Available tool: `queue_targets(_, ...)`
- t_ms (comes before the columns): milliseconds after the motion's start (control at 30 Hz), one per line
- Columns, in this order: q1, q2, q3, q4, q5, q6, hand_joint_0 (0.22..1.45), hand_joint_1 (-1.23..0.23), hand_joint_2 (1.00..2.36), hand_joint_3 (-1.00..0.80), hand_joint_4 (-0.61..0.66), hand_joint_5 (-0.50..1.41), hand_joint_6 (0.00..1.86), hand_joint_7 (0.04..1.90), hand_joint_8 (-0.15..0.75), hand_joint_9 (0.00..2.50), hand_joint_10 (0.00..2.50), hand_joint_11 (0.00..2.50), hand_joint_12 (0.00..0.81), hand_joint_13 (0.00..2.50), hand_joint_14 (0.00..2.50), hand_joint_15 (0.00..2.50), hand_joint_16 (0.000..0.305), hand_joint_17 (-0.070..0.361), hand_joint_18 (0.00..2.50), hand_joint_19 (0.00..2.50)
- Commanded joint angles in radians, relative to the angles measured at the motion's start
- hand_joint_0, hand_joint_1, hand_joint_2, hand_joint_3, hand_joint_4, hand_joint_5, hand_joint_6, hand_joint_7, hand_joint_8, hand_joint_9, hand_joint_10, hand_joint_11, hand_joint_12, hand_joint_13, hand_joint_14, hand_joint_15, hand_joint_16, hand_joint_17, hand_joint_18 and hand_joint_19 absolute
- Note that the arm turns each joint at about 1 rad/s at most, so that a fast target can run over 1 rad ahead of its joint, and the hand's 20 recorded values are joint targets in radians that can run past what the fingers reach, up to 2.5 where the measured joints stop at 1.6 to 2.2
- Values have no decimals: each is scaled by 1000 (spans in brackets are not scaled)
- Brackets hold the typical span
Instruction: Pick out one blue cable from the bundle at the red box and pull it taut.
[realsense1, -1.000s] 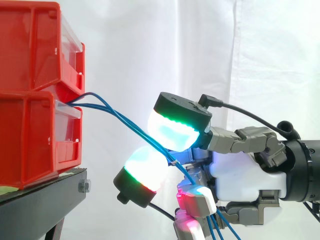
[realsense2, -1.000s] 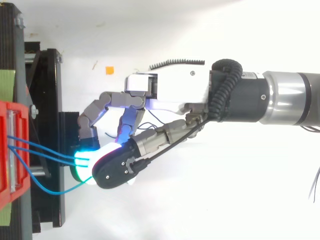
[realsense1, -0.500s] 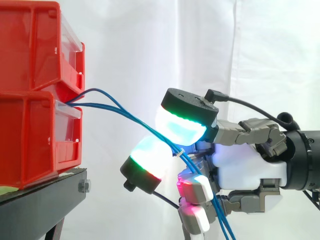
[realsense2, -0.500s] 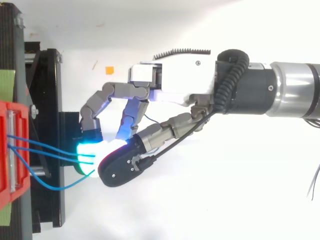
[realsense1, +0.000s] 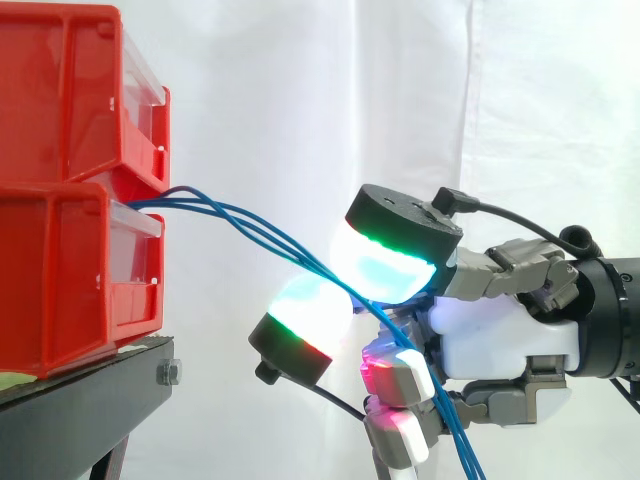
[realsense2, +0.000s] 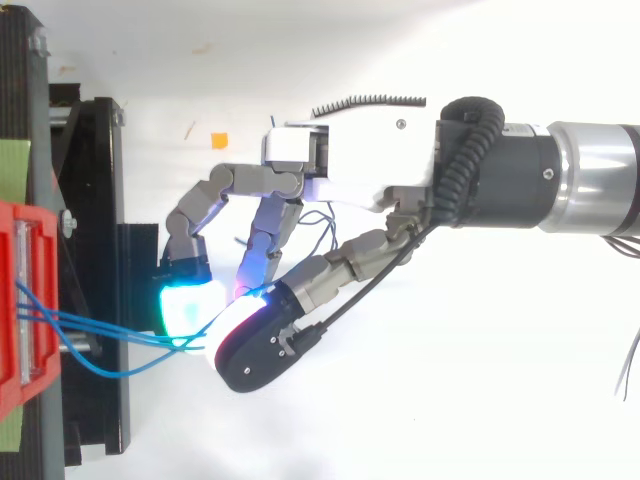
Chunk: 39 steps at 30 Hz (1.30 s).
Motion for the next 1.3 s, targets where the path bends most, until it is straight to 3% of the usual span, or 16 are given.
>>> queue_targets(0,0,0,0,-1,0,7,645,-656,1000,-493,55,-128,930,950,314,1307,22,740,363,1143,20,585,47,107,917,588)
queue_targets(233,0,0,0,-1,0,7,617,-474,1000,-500,29,-116,916,975,316,1370,23,735,360,1158,22,596,49,109,909,628)
queue_targets(467,0,0,0,-1,0,7,606,-453,1000,-500,54,-110,891,922,314,1374,23,722,368,1166,19,602,49,110,908,636)
queue_targets(733,0,0,0,-1,0,7,560,-577,1000,-500,71,-109,874,948,324,1373,22,716,375,1172,19,595,51,114,921,627)
queue_targets(967,0,0,0,-1,0,4,640,-720,1010,-388,41,-116,894,1012,309,1322,23,736,360,1164,22,605,49,110,930,618)
queue_targets(1267,0,0,0,3,0,4,706,-845,1011,-368,-34,-129,918,1024,300,1267,21,744,359,1139,22,601,48,108,927,581)
